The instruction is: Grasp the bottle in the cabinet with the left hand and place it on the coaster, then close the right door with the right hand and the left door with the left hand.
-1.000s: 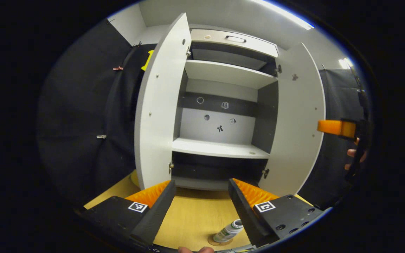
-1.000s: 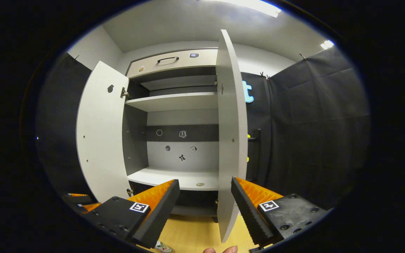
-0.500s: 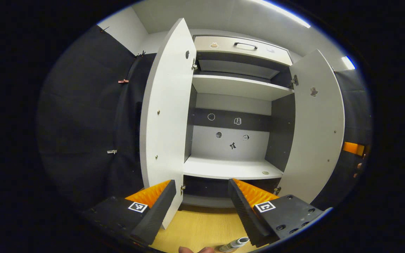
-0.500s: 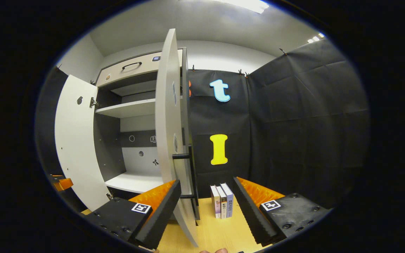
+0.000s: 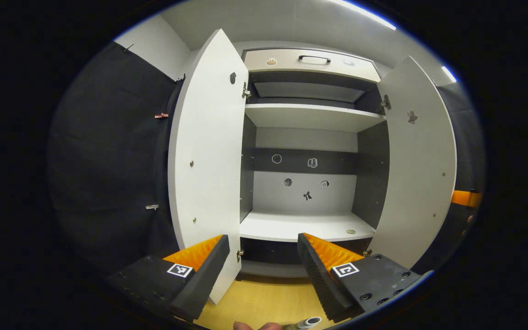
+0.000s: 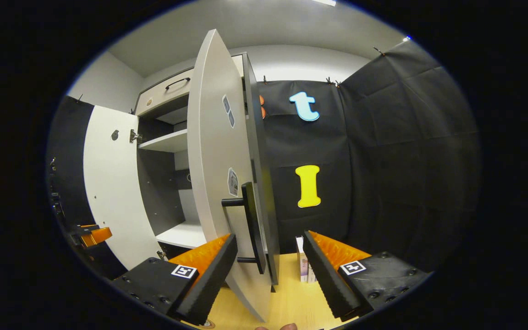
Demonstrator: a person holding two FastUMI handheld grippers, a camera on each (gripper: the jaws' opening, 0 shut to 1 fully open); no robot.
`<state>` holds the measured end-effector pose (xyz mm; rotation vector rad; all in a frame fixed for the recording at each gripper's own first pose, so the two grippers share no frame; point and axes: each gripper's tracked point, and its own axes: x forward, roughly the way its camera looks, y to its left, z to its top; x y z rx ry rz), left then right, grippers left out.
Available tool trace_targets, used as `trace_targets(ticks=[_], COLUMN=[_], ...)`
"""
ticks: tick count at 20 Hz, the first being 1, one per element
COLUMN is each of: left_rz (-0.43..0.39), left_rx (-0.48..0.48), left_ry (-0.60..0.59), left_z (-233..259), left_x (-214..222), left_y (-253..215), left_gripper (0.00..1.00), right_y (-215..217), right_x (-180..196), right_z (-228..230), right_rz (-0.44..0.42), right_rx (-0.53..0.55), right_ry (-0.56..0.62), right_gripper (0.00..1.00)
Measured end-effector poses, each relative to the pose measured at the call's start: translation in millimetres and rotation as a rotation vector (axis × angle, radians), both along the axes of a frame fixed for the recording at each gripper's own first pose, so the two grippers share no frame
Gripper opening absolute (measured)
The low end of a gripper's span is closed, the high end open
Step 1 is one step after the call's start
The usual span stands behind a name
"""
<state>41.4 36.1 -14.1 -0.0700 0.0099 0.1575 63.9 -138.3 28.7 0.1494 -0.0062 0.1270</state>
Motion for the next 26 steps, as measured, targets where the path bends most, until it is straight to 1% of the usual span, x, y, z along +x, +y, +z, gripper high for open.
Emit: trace_targets(ticks=[3,6,7,12,15,18,22,26], left_rz=[0.035,0.039,0.033,0.004,-0.022,-0.033,-0.032,-0.027], left_rx=[0.013,0.003,0.006,0.040,0.054,0.052,0.052,0.057], left_ry=[0.003,0.000,0.002,0.014,0.012,0.003,-0.002,-0.004], left_z=[2.1,0.4,-1.4,-3.2,-2.5,-0.1,0.8,1.8], left_x=[-1.6,-4.8,-7.4,-10.7,-12.4,-13.8,-14.4,-21.1], left_y=[0.1,-1.2,-1.3,16.0,26.0,34.8,48.7,57.6], left_gripper=[0.95,0.95,0.95,0.95,0.95,0.95,0.95,0.95], right_y=[20.0,49.8,58.5,88.5,114.1,139.4,173.5,193.7], right_x=[2.3,7.5,10.8,30.8,30.9,35.1,54.3,78.0], right_z=[-3.0,-4.0,-5.6,-9.5,-9.3,-9.1,-15.0,-16.8], right_rz=[0.070,0.142,0.148,0.114,0.140,0.155,0.180,0.179], right_rx=[0.023,0.022,0.015,-0.009,-0.005,-0.039,-0.012,-0.016], right_ry=[0.023,0.031,0.028,0.023,0.024,0.002,0.017,0.006], right_gripper=[0.97,0.97,0.98,0.97,0.98,0.97,0.98,0.98])
